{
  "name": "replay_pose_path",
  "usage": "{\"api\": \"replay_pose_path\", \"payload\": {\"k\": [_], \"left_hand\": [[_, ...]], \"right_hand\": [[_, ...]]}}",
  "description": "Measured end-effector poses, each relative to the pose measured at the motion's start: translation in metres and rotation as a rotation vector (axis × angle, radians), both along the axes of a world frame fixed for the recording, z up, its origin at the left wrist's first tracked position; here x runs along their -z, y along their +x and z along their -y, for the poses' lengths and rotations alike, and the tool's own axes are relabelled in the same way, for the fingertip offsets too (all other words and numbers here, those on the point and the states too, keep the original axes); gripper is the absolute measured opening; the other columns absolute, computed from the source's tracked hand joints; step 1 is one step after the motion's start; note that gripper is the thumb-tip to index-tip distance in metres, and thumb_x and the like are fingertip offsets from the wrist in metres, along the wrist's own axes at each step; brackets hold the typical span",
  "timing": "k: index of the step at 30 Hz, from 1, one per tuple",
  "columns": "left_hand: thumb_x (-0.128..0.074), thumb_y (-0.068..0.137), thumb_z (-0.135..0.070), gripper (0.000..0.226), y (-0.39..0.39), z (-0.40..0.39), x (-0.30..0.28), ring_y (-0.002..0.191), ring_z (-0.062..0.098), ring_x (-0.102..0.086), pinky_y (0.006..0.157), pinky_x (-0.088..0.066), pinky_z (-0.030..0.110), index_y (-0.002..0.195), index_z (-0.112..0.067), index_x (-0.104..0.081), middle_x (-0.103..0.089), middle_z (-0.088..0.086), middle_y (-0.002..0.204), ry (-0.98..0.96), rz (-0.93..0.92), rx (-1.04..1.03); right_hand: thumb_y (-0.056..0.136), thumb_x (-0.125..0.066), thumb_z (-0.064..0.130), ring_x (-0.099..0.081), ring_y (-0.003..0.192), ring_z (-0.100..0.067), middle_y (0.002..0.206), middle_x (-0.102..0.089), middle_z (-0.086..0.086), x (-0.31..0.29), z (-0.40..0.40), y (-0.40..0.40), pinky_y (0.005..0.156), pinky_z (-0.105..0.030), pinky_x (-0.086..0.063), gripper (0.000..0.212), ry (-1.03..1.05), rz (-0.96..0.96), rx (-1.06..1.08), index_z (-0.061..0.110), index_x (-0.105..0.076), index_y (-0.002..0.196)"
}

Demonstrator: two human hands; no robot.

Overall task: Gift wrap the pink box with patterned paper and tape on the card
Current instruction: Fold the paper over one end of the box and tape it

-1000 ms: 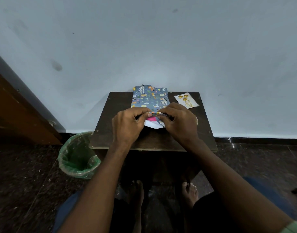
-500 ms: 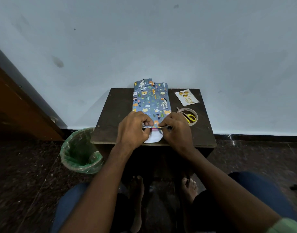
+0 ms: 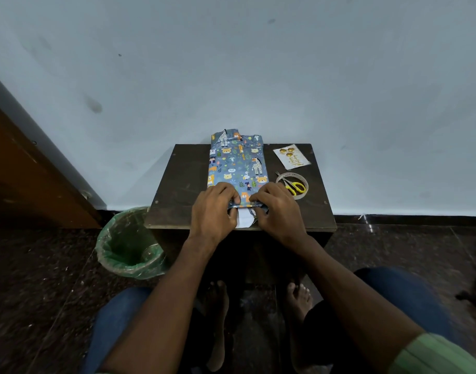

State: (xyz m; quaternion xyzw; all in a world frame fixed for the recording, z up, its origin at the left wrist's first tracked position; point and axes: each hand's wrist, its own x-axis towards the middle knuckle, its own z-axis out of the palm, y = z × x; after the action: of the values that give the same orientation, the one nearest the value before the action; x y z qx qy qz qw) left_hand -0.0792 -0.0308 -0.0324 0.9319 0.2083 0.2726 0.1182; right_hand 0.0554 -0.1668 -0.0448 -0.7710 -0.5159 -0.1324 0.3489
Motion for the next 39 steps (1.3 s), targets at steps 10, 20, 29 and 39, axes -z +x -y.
{"api": "replay_pose_path", "payload": {"k": [10, 20, 29, 39], "left_hand": [[-0.076, 0.075, -0.011, 0.026, -0.005, -0.001, 0.006, 0.073, 0.024, -0.070, 0.053, -0.049, 0.032, 0.091, -0.028, -0.063, -0.075, -0.011, 0.099, 0.039, 0.007, -0.058], [-0.074, 0.084, -0.012, 0.019, -0.009, -0.002, 0.009, 0.064, 0.025, -0.064, 0.047, -0.037, 0.028, 0.092, -0.024, -0.061, -0.073, -0.006, 0.098, 0.140, 0.010, -0.019], [-0.066, 0.103, -0.033, 0.033, -0.017, -0.022, -0.019, 0.110, 0.017, -0.073, 0.089, -0.060, 0.042, 0.136, -0.037, -0.064, -0.076, -0.013, 0.123, -0.229, -0.020, 0.074], [-0.072, 0.071, 0.014, 0.063, -0.028, -0.045, -0.020, 0.116, 0.009, -0.066, 0.090, -0.055, 0.025, 0.119, -0.027, -0.079, -0.071, -0.010, 0.126, -0.398, -0.008, 0.174]], "right_hand": [[0.084, -0.071, -0.002, -0.060, 0.075, -0.026, 0.088, -0.067, -0.005, 0.006, -0.002, 0.001, 0.065, -0.039, -0.047, 0.010, 0.097, 0.194, -0.026, 0.007, -0.072, 0.080], [0.089, -0.064, -0.003, -0.054, 0.074, -0.028, 0.090, -0.062, -0.009, 0.010, -0.002, 0.005, 0.062, -0.039, -0.042, 0.013, 0.052, 0.374, -0.048, 0.008, -0.062, 0.082], [0.088, -0.073, 0.007, -0.062, 0.084, -0.001, 0.093, -0.074, 0.004, -0.020, 0.008, 0.012, 0.074, -0.010, -0.042, 0.012, 0.187, -0.288, -0.047, 0.012, -0.077, 0.097], [0.076, -0.077, 0.007, -0.052, 0.104, -0.013, 0.116, -0.054, 0.002, -0.014, 0.011, -0.001, 0.064, -0.031, -0.049, 0.054, -0.054, -0.192, 0.050, 0.025, -0.064, 0.125]]}}
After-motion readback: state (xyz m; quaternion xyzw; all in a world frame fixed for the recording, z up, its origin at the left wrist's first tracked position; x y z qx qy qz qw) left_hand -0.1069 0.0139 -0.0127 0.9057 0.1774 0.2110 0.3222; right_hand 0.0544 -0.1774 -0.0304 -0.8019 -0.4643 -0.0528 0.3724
